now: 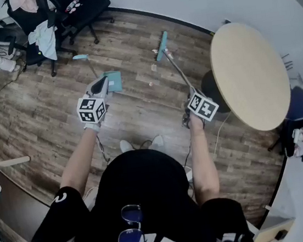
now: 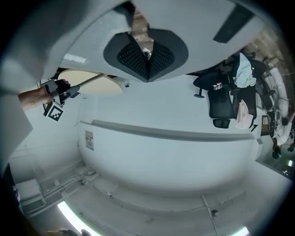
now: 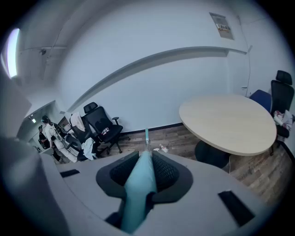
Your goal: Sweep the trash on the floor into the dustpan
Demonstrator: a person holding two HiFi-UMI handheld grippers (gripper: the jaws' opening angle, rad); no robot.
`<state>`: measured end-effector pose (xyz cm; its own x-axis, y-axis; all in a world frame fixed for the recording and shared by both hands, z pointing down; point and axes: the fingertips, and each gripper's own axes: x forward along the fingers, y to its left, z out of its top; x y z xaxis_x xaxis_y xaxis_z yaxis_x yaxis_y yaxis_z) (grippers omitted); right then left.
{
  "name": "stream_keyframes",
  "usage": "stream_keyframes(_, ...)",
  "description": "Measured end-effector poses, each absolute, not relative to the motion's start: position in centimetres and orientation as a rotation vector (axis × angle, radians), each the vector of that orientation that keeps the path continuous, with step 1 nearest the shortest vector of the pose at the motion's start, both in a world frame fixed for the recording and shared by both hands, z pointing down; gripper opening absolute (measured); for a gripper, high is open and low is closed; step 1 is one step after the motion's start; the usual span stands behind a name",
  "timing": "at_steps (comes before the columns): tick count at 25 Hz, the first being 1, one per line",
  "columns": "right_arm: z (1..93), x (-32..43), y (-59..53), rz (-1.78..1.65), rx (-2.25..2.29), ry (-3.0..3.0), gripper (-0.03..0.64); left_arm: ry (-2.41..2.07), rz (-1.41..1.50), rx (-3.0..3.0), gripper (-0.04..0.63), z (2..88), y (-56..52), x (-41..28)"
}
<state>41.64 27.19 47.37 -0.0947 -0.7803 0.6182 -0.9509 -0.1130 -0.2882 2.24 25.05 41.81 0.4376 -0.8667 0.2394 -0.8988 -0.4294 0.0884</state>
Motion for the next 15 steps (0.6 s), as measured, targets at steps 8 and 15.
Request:
stream_keyframes(8,47.7,38.3,28.3,1.013,1.973,-1.865,0.084,-1.505,0.231,2.502,-0.003,42.5,24.9,-1.9)
stream_keyframes(15,49.7,36.6,30.1,1.049,2.033,-1.773,0.084,-1.413,0.253,2.534,-0.003,44.5,24.4,-3.6)
